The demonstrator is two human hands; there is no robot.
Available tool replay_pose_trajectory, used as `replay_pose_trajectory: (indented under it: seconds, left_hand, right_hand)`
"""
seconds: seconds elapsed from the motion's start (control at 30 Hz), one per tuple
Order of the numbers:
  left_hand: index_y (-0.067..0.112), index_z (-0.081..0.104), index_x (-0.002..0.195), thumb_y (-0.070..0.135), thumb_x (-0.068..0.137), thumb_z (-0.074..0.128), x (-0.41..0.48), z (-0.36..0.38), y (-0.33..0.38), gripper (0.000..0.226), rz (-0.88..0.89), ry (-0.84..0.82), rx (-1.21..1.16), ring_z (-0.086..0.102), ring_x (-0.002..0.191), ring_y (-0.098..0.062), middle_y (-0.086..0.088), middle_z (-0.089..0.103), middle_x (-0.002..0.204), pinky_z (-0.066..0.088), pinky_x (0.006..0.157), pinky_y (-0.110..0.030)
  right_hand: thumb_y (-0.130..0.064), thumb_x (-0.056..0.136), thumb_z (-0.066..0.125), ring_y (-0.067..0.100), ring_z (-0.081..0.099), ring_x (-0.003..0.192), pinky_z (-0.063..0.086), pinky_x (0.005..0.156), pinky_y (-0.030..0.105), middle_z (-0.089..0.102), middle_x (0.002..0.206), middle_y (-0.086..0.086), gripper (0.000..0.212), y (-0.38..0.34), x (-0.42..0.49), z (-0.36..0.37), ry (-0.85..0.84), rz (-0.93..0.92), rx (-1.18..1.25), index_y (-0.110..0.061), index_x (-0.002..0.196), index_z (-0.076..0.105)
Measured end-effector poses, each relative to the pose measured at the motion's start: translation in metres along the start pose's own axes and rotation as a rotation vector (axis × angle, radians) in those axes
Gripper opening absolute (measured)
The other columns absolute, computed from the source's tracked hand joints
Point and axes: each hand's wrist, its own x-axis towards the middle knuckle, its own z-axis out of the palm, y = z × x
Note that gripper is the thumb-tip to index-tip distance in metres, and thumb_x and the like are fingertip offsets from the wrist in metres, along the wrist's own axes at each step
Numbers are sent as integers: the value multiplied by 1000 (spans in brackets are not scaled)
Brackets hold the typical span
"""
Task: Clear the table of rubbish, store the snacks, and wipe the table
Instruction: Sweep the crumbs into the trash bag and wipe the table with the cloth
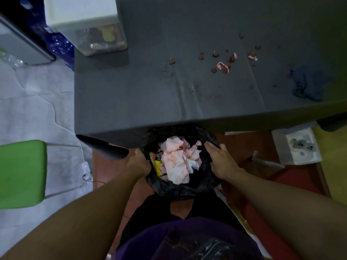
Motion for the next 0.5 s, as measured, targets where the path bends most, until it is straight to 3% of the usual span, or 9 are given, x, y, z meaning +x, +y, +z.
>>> replay_pose_trajectory:
  seconds: [0.17,0.23,0.3,0.37,0.43,0.5]
  left_hand:
    - [7,51,131,17,92,50,-6,18,26,40,5,18,-71,56,116,-42,-24,59,126,48,96,-42]
    - [6,52,128,17,93,51,-7,27,37,37,-12,18,-138,58,112,-43,-25,61,122,49,92,-42]
    - [7,54,126,18,93,52,-7,37,48,35,-33,22,-208,59,109,-43,-25,62,119,51,89,-43]
    - [6,55,123,19,91,51,-7,47,58,35,-47,30,-276,60,106,-44,-27,63,116,52,88,-45]
    - [5,54,124,21,87,50,-10,55,71,40,-40,37,-328,60,105,-45,-27,63,114,53,87,-47]
    - [5,52,126,16,91,50,-10,60,86,36,-49,37,-347,60,107,-44,-25,62,114,51,87,-46]
  right_hand:
    - [-3,89,53,36,38,132,34,112,37,24,164,3,77,37,19,-18,-106,-38,-58,-15,157,21]
    - [-11,89,58,35,39,134,34,113,37,31,161,5,69,54,24,-28,-91,-60,-65,-14,153,33]
    - [-19,90,62,33,45,127,40,107,39,50,147,7,48,70,29,-45,35,-115,-91,-13,137,54]
    - [-25,90,61,32,53,110,47,93,42,64,117,7,25,83,33,-60,248,-186,-85,-13,112,67]
    - [-28,93,54,29,53,94,47,82,45,59,96,5,19,96,39,-75,430,-233,-84,-15,98,66]
    - [-28,95,51,27,49,89,44,81,44,53,92,4,17,107,46,-95,507,-220,-78,-15,95,62]
